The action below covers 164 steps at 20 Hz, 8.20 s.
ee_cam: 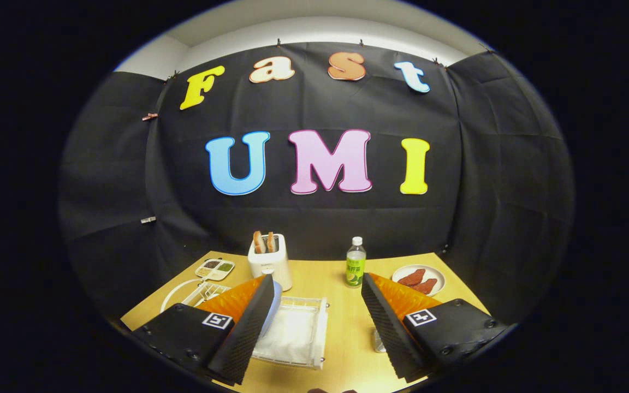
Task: Take the plate from the dish rack, then take the spoon from the basket and place it into the plate.
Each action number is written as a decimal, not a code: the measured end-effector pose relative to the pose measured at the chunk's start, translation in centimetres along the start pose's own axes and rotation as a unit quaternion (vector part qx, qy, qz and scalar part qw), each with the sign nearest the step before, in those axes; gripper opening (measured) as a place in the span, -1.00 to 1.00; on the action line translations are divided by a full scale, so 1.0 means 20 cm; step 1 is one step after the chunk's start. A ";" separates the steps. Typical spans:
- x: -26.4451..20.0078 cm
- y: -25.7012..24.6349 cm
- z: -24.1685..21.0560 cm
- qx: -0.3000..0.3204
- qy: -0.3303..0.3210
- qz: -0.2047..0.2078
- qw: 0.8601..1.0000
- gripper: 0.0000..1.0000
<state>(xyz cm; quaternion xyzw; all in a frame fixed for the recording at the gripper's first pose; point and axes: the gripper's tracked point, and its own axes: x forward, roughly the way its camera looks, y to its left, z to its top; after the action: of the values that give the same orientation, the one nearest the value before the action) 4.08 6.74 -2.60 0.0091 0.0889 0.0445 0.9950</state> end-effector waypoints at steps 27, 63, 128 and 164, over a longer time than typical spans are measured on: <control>0.66 0.41 -0.80 0.020 0.316 0.000 0.949 -0.19; 0.67 0.23 -0.49 -0.034 0.225 -0.063 0.972 -0.51; 0.78 -0.82 -0.96 -0.022 0.192 0.140 0.971 0.35; -0.02 -0.73 -0.78 0.114 0.227 0.041 0.966 -0.81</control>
<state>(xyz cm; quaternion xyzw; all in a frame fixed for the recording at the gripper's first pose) 2.20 -7.72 -18.35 0.1155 0.3164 0.0757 0.9385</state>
